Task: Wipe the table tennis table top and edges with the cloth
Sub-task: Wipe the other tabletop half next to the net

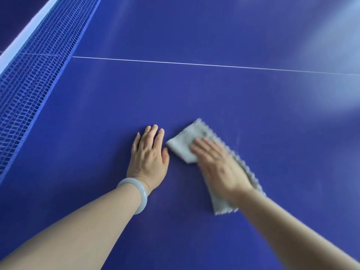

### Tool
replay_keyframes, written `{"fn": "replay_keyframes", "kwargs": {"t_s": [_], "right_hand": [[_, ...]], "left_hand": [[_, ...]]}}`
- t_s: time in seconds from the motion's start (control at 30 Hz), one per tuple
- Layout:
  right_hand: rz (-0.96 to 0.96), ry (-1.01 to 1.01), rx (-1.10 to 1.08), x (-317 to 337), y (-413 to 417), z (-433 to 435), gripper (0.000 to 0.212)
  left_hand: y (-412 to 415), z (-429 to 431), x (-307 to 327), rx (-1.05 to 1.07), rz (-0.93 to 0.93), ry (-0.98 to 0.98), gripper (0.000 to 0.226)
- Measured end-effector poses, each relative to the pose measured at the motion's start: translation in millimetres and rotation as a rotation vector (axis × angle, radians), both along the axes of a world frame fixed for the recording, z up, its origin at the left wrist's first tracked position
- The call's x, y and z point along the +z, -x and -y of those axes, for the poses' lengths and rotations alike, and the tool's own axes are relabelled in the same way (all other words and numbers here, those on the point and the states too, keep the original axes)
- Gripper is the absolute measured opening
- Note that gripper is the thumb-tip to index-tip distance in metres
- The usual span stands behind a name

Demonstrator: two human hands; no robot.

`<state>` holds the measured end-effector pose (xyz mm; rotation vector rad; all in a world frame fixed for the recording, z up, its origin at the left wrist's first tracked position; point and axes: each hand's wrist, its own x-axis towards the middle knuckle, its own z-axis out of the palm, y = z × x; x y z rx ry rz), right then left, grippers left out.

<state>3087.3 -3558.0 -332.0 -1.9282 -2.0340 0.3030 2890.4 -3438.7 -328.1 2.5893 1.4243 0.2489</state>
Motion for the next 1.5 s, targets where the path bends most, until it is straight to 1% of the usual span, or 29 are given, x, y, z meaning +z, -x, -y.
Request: {"fn": "replay_keyframes", "kwargs": {"t_s": [0.03,0.13,0.17,0.2,0.23,0.3,0.37,0.4,0.43,0.53,0.57,0.6,0.63,0.67,0.77,0.8,0.83,0.87,0.93,1.0,1.07,1.13,1.2,1.27,1.3,1.33,1.4,1.43,1.5], "right_hand": [[-0.003,-0.007,-0.081,1.9,-20.5,-9.1,0.043],[0.003,0.028,-0.483,8.4,-52.1,-49.1,0.046],[-0.001,0.031,-0.543,9.1,-39.3,-57.6,0.048],[0.000,0.031,-0.536,8.0,-19.3,-60.3,0.049],[-0.011,0.014,-0.447,5.3,3.8,-55.0,0.051],[-0.027,0.018,-0.129,1.1,36.7,-21.5,0.050],[-0.020,0.056,0.113,5.1,21.0,10.4,0.048],[-0.005,0.037,0.135,5.8,-2.7,16.5,0.047],[0.020,0.015,0.049,6.1,-29.1,18.0,0.045],[0.041,0.045,-0.533,12.7,-91.9,1.7,0.046],[0.039,0.064,-0.659,13.3,-90.9,-8.8,0.048],[0.051,0.079,-0.706,12.9,-77.3,-17.9,0.049],[0.061,0.070,-0.678,10.6,-56.6,-22.2,0.050],[0.051,0.033,-0.577,6.6,-32.2,-20.5,0.051],[0.064,0.020,-0.119,-1.3,15.9,12.8,0.050],[0.056,0.036,-0.043,0.2,9.0,18.4,0.049],[0.041,0.034,-0.040,1.8,-5.4,16.2,0.049],[0.034,0.022,-0.109,2.2,-19.9,9.3,0.047],[0.047,0.014,-0.346,4.6,-38.5,-15.2,0.046],[0.039,0.032,-0.535,5.6,-30.0,-41.1,0.047],[-0.016,0.015,-0.596,2.9,-2.6,-47.9,0.048],[-0.045,-0.025,-0.526,-2.7,31.4,-25.8,0.049],[-0.045,-0.008,-0.339,-6.0,62.0,17.5,0.052],[-0.020,0.035,-0.087,-1.2,49.2,41.1,0.055],[-0.008,0.015,-0.035,-2.4,25.3,37.6,0.054],[0.005,-0.005,-0.091,-1.4,1.9,29.2,0.051],[-0.010,0.029,-0.425,8.4,-37.7,-2.5,0.046],[-0.039,0.050,-0.588,10.9,-43.7,-18.2,0.046],[-0.115,0.037,-0.779,11.7,-16.4,-36.4,0.045]], "left_hand": [[0.2,0.0,-0.5,-0.001,-0.003,-0.007,0.053],[0.4,-0.5,-1.6,0.004,-0.012,-0.015,0.053],[0.4,-0.5,-1.7,0.002,-0.010,-0.011,0.053],[0.3,-0.7,-1.1,-0.004,-0.009,-0.008,0.053],[0.4,-1.0,-0.5,-0.010,-0.009,-0.007,0.053],[0.2,-1.8,-0.1,-0.016,0.001,0.004,0.053],[0.5,-2.0,-1.0,-0.006,-0.001,0.024,0.054],[1.0,-1.8,-1.7,0.000,-0.005,0.015,0.054],[0.8,-1.4,-2.0,0.003,-0.009,0.002,0.054],[-1.4,-0.1,-1.7,0.007,-0.021,-0.014,0.053],[-2.0,0.0,-1.7,0.008,-0.023,-0.016,0.053],[-2.4,0.2,-1.5,0.007,-0.026,-0.014,0.053],[-2.5,0.2,-1.1,0.003,-0.030,-0.011,0.054],[-2.0,0.0,-0.7,-0.001,-0.031,-0.010,0.054],[-1.0,-0.9,-0.2,-0.012,-0.026,-0.004,0.055],[-0.6,-0.6,-0.3,-0.010,-0.025,0.000,0.054],[-0.3,-0.7,-0.3,-0.006,-0.026,-0.001,0.054],[-0.4,-0.5,-0.1,-0.002,-0.028,-0.003,0.054],[-1.0,0.0,0.5,0.000,-0.032,-0.002,0.053],[-0.7,0.4,0.7,-0.001,-0.031,0.000,0.054],[-0.3,0.1,0.8,-0.009,-0.037,0.008,0.054],[-0.2,-0.5,0.5,-0.009,-0.026,0.013,0.054],[1.0,-0.8,1.2,-0.009,-0.016,0.022,0.054],[1.9,-0.4,1.1,-0.011,-0.013,0.029,0.054],[2.0,0.1,0.4,-0.011,-0.014,0.028,0.054],[1.8,0.4,-0.1,-0.011,-0.018,0.026,0.054],[0.7,1.1,0.4,-0.007,-0.019,0.021,0.053],[0.0,1.1,0.7,-0.008,-0.018,0.017,0.053],[0.0,0.7,0.6,-0.013,-0.018,0.022,0.053]]}}
